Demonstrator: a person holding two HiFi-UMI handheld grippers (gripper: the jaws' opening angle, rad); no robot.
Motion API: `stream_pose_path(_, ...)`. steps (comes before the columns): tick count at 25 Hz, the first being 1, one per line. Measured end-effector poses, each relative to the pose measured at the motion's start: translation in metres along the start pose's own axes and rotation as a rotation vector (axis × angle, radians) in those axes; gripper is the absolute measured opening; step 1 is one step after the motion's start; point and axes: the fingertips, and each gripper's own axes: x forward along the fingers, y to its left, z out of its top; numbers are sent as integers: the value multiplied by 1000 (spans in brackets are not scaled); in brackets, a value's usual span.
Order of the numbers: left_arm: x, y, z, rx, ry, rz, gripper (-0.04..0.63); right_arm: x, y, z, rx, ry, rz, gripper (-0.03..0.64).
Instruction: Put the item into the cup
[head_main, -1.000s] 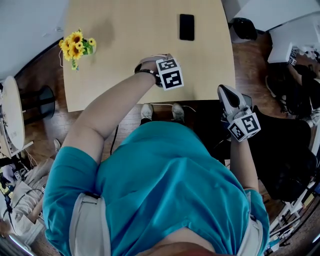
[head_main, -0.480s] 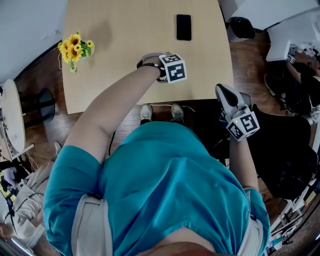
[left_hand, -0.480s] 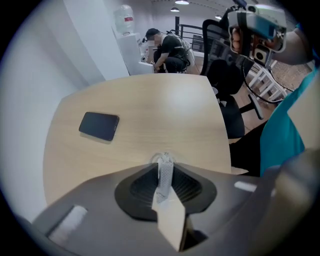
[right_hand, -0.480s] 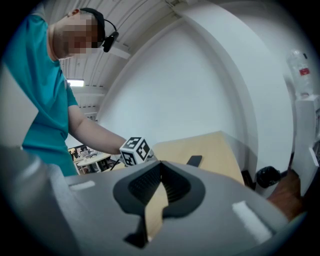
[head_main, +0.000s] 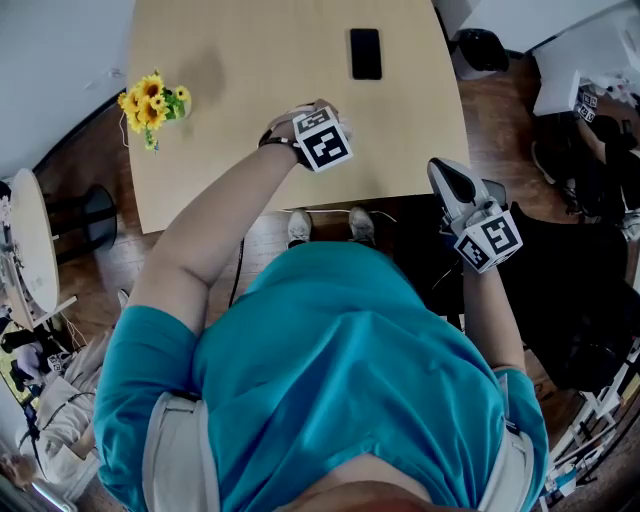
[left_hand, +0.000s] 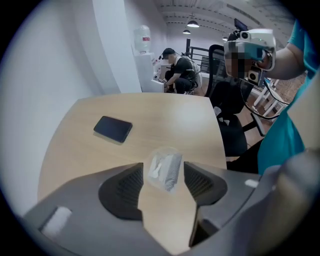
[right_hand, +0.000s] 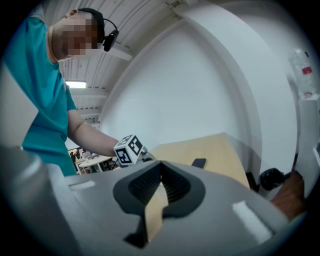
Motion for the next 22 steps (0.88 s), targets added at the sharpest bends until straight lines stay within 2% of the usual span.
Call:
stream_pose_path(2,-4,0,-3,7,-20,20,284,1,2,0,-2,2,5,2)
stream_pose_path(7,-24,4,-5,-33,-96,61,293,7,4,3,-6,-2,18,2)
stream_pose_path(12,-74,4,-9,-180,-309,94,280,8,5,8,-15,0,30,2)
stream_pose_path(15,-107,3,-23,-283,-464,132,220,9,6,10,-27,1,57,2)
stream_pose_path(18,-145,-2,-46,-426,-612,184,146,10,7,12,-36,6,99,2)
stream_pose_path(22,-199,-18,-85,-615,-796,304,2,13,15,12,-43,15,174,2)
